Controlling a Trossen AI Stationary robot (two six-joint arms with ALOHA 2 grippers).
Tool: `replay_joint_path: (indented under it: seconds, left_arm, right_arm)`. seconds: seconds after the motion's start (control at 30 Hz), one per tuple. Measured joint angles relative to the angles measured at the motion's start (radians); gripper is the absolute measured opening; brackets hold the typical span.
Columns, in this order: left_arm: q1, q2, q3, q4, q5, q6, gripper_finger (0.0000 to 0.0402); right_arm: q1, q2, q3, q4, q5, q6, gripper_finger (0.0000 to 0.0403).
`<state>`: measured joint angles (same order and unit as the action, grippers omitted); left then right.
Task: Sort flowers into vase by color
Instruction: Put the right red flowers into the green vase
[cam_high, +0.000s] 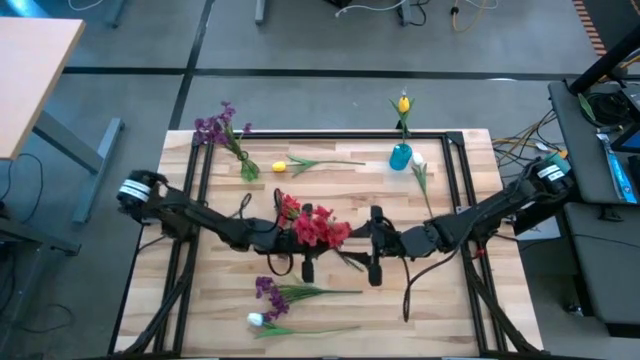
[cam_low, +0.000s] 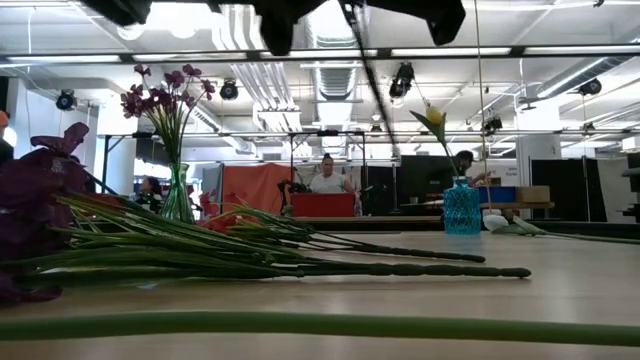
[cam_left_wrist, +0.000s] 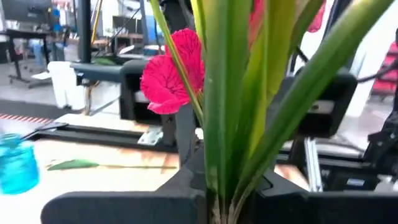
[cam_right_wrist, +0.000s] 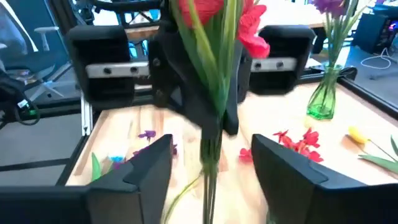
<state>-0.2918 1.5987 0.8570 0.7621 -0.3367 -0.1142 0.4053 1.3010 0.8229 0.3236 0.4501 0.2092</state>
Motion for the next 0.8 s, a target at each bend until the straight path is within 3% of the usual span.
replay_joint_path:
  seconds: [0.33, 0.43, 0.57, 0.8]
  left_arm:
    - [0.074, -0.453, 0.0, -0.672, -0.34, 0.07, 0.0003]
    - [0.131, -0.582, 0.0, -0.787, -0.378, 0.134, 0.0005]
    - [0.269, -0.718, 0.0, -0.851, -0.359, 0.247, 0.0005]
    - [0.668, -0.832, 0.0, -0.953, -0.11, 0.255, 0.0004]
  right_arm:
    - [0.0, -0.095, -0.002, -0.168, 0.005, 0.109, 0.0272]
    - [0.0, -0.083, -0.008, -0.176, 0.005, 0.113, 0.0278]
    - [-0.016, -0.064, -0.01, -0.179, 0.006, 0.113, 0.0281]
    - [-0.033, -0.055, -0.01, -0.177, 0.006, 0.133, 0.0281]
